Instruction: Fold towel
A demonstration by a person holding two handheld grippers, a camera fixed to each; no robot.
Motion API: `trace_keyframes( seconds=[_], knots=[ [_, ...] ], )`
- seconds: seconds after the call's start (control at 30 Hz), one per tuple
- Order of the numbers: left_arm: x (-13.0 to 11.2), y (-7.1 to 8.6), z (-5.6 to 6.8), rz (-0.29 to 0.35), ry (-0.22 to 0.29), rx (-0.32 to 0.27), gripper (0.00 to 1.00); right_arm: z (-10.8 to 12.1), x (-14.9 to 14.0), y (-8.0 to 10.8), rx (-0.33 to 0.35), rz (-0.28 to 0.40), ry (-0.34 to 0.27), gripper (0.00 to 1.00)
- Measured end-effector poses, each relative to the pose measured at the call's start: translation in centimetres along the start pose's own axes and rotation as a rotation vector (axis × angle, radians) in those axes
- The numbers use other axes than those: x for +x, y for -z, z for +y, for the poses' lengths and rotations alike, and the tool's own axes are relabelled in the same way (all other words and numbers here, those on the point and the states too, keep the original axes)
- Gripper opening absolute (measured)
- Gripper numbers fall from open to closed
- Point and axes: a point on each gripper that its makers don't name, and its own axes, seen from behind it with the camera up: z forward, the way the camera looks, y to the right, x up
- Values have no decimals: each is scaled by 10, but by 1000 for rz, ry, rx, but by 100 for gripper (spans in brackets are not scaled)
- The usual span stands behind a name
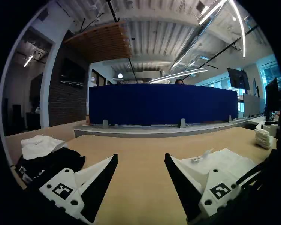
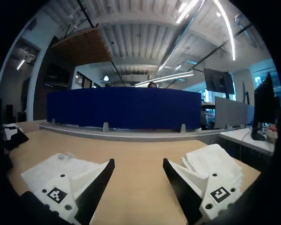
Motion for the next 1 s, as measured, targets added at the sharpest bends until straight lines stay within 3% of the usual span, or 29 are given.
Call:
trace_keyframes(
  seconds=[0.2,0.6,0.8,1.0],
  knots=[
    [38,7,16,7,-7,-15,92,-6,48,6,4,17,13,100],
    [143,15,26,0,-69,-42,93,-7,145,24,-17,18,8,100],
    [171,20,32,-22,-88,-72,92,-13,172,29,-7,2,16,100],
    [179,19,35,-56,-97,-111,92,-27,180,29,40,-31,29,100]
  ],
)
